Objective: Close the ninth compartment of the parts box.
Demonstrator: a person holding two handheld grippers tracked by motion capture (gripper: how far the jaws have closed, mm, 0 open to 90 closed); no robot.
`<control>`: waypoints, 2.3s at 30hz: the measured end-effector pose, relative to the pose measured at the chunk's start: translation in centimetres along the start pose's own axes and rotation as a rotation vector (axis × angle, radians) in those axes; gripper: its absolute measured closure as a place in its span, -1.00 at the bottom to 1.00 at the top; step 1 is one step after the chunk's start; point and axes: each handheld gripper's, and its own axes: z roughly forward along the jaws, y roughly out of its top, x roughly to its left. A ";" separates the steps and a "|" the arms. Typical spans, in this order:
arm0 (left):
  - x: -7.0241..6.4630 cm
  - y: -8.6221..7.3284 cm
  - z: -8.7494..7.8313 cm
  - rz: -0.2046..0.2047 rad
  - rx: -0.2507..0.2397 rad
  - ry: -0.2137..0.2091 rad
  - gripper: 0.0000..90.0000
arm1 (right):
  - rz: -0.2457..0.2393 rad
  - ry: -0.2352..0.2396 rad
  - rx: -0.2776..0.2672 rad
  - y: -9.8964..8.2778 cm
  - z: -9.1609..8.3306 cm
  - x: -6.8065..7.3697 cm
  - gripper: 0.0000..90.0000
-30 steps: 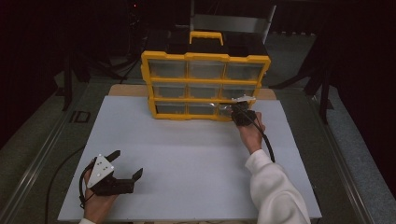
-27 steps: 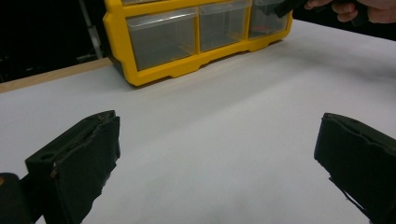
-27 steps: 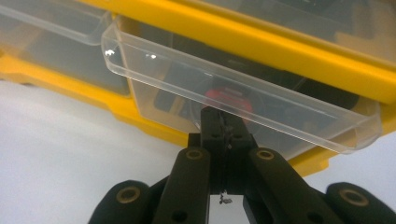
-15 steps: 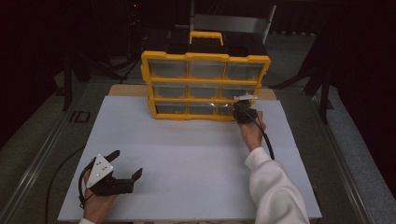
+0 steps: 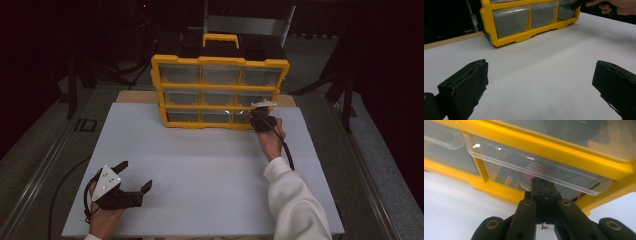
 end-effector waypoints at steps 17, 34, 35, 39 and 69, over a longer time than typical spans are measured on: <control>-0.1 0.0 0.1 0.002 0.004 -0.003 -0.99 | -0.139 0.110 0.007 0.0 -2.8 1.3 0.54; -0.1 0.0 0.1 0.001 0.001 -0.004 -0.99 | -0.197 0.299 -0.065 -1.6 -7.5 3.2 -0.22; -0.1 0.0 0.1 0.001 0.001 -0.004 -0.99 | -0.197 0.299 -0.065 -1.6 -7.5 3.2 -0.22; -0.1 0.0 0.1 0.003 0.002 -0.005 -0.99 | -0.207 0.295 -0.084 -2.3 -8.8 3.6 -0.47; -0.1 0.0 0.1 -0.006 -0.002 -0.011 -0.99 | -0.121 0.279 -0.229 -8.7 -13.5 3.1 -0.74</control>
